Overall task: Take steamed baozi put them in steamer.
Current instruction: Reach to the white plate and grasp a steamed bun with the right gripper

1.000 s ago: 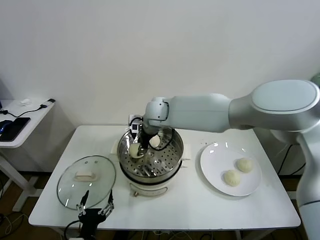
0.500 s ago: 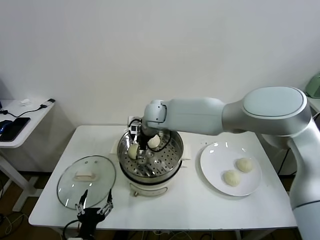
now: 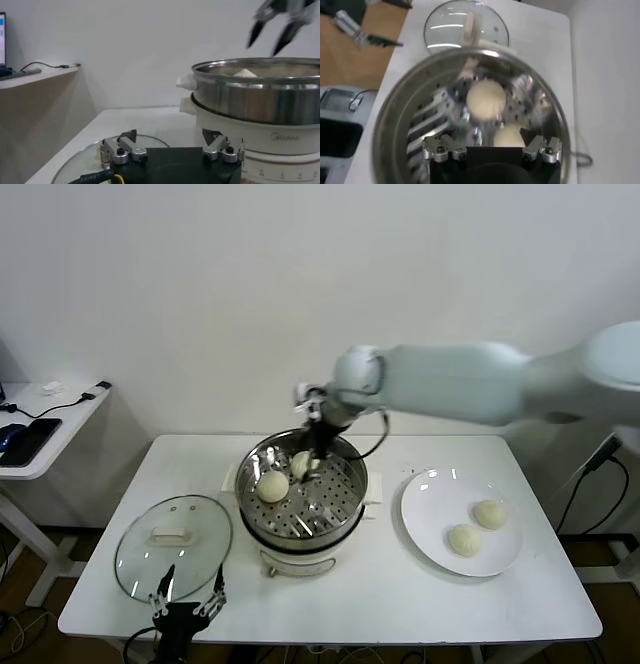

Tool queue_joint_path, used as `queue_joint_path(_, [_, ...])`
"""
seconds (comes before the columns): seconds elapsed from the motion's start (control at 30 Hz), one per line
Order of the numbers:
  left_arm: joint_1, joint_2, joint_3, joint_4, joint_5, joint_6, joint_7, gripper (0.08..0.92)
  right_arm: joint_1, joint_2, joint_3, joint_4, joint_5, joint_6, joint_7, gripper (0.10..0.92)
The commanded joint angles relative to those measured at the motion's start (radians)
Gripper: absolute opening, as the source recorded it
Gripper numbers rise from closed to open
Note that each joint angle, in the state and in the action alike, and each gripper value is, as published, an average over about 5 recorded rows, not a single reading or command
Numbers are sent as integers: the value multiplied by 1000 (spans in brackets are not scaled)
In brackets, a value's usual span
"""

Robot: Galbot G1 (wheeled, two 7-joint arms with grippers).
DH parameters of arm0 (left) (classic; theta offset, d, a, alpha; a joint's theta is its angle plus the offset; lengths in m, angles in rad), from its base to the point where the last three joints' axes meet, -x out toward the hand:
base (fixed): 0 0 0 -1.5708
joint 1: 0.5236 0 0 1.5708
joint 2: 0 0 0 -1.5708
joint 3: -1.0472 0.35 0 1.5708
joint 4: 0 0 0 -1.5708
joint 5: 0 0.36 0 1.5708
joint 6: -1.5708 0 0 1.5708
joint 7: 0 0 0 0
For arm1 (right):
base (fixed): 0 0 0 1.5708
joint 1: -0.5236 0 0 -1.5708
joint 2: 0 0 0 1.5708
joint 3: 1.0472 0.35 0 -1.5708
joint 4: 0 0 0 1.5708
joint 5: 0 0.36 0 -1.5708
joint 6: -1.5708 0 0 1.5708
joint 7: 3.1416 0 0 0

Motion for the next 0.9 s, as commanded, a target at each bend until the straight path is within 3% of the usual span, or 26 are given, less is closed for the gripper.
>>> queue_joint_path(0.03, [10, -2, 3, -3, 8, -4, -1, 823, 207, -441, -211, 211, -204, 97, -174, 823])
queue_joint_path(0.2, [18, -7, 8, 0, 18, -7, -4, 823, 96, -565, -233, 195, -403, 112, -176, 823])
queue_joint_path(0.4, [22, -14, 8, 4, 26, -10, -5, 823, -112, -607, -138, 124, -553, 101, -147, 823])
queue_joint_path(0.9, [8, -29, 2, 32, 28, -9, -6, 823, -448, -474, 100, -106, -653, 81, -121, 823])
